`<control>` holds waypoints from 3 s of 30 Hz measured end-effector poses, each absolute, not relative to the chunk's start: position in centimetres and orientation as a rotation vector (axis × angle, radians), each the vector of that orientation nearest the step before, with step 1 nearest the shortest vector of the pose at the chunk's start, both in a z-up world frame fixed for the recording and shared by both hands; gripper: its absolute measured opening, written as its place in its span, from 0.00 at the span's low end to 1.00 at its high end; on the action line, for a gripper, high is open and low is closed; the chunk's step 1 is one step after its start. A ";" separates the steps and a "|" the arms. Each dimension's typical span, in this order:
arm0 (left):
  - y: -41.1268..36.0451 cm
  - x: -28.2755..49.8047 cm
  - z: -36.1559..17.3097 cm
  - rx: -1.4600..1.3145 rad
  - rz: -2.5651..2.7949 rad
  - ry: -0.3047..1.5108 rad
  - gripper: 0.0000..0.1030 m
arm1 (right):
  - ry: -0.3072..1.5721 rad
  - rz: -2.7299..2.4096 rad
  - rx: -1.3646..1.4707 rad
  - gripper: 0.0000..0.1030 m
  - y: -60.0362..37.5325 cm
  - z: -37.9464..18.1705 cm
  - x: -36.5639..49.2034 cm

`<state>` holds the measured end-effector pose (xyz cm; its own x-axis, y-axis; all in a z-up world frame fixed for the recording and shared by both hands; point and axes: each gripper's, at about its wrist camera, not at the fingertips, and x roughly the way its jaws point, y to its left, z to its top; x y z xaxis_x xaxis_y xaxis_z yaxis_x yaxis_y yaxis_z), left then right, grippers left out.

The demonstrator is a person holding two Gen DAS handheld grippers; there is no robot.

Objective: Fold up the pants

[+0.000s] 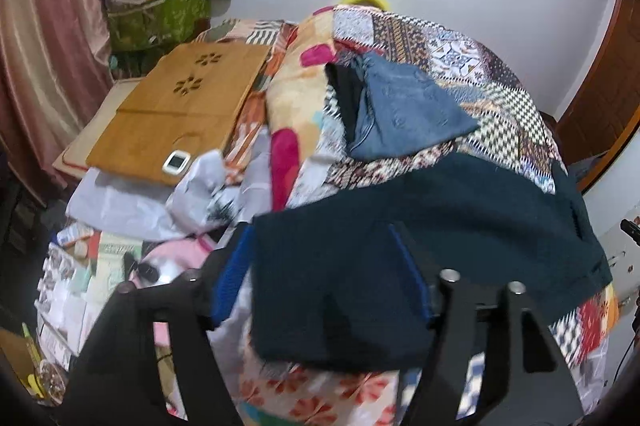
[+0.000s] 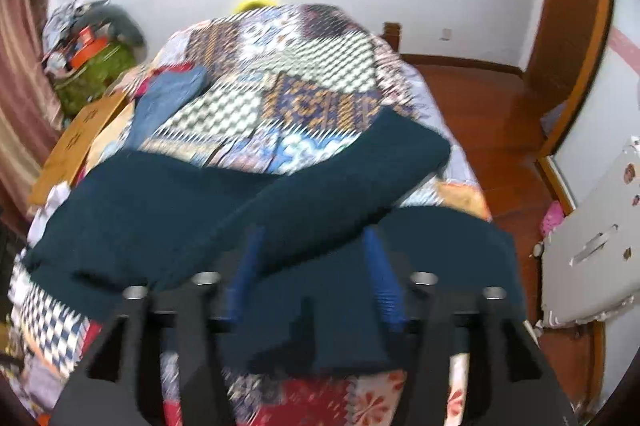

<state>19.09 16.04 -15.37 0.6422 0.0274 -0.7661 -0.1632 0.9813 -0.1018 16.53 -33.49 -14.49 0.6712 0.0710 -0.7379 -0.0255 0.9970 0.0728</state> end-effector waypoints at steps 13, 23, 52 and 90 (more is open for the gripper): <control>11.2 31.8 -17.3 -0.165 0.073 0.942 0.85 | 0.917 -0.016 0.096 0.75 -37.1 -16.7 28.4; 8.6 38.2 -21.5 -0.095 0.051 1.015 0.85 | 1.070 -0.076 0.198 0.75 -40.2 -23.0 38.6; -3.2 35.3 -21.7 0.172 -0.121 1.053 0.85 | 0.927 -0.191 0.303 0.15 -48.4 -18.1 34.8; -18.0 26.1 -22.6 0.250 -0.403 1.124 0.85 | 1.085 -0.368 0.292 0.51 -57.9 -24.7 14.8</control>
